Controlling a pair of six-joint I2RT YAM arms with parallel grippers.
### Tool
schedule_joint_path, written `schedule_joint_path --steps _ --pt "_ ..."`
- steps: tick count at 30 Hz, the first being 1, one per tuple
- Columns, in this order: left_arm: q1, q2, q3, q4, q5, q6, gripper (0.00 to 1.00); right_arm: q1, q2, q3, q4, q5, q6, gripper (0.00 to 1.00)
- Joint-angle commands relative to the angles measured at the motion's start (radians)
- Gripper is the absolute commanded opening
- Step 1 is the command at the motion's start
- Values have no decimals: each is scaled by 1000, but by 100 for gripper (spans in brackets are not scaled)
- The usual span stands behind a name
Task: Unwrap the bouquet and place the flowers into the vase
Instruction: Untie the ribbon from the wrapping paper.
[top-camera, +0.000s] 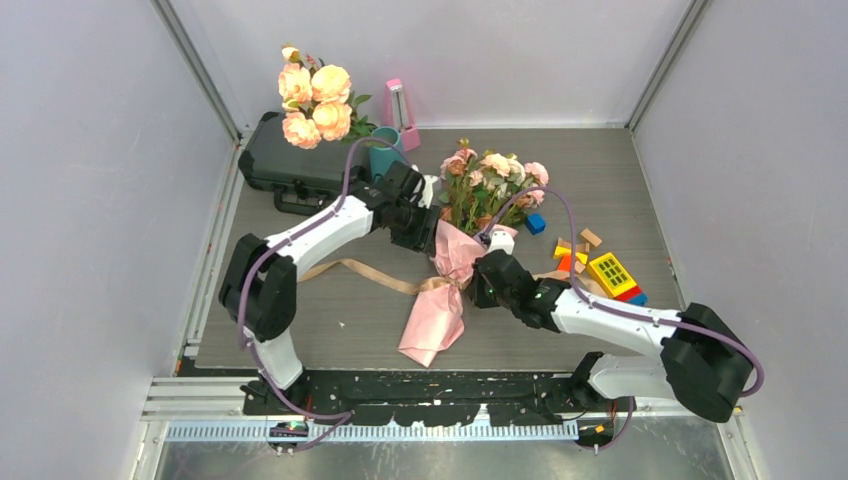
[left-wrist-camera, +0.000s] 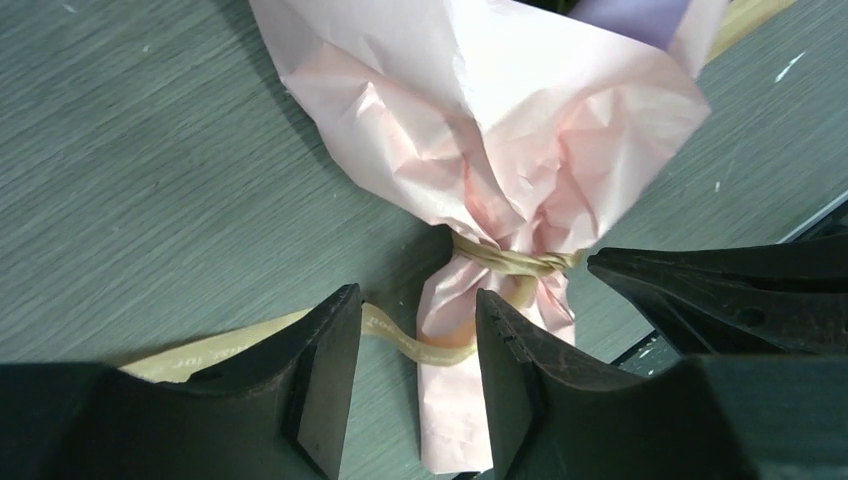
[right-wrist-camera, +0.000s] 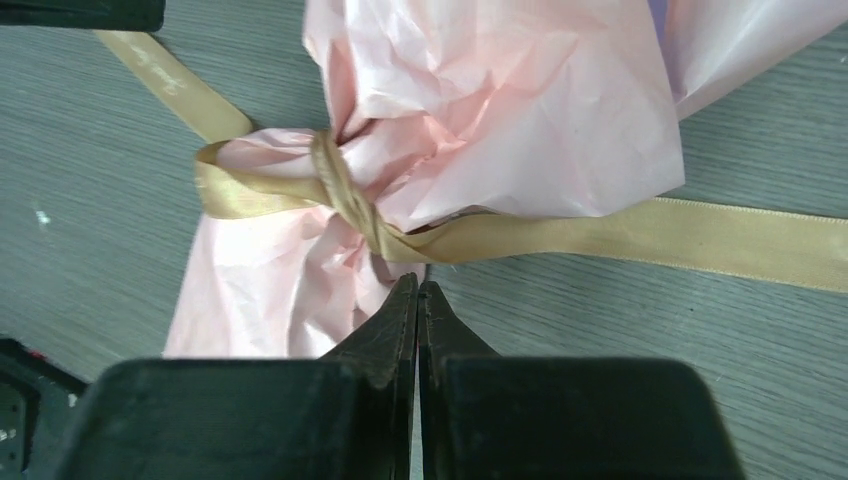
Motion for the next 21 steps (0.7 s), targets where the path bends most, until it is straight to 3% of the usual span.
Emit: schedule_joint_path --steps 1,7,13,21 --pt "5 -121 -54 -16 -39 -64 48 -3 -96 22 -15 -10 -19 7" --pt "-29 -268 -230 136 3 -227 53 -3 -124 37 -28 -80 -48 18" --pt "-103 -331 -348 294 -36 -359 54 -3 -46 103 -37 -125 -77 20" --pt "-146 -350 -378 278 -199 -372 59 -3 36 169 -52 -108 -109 27"
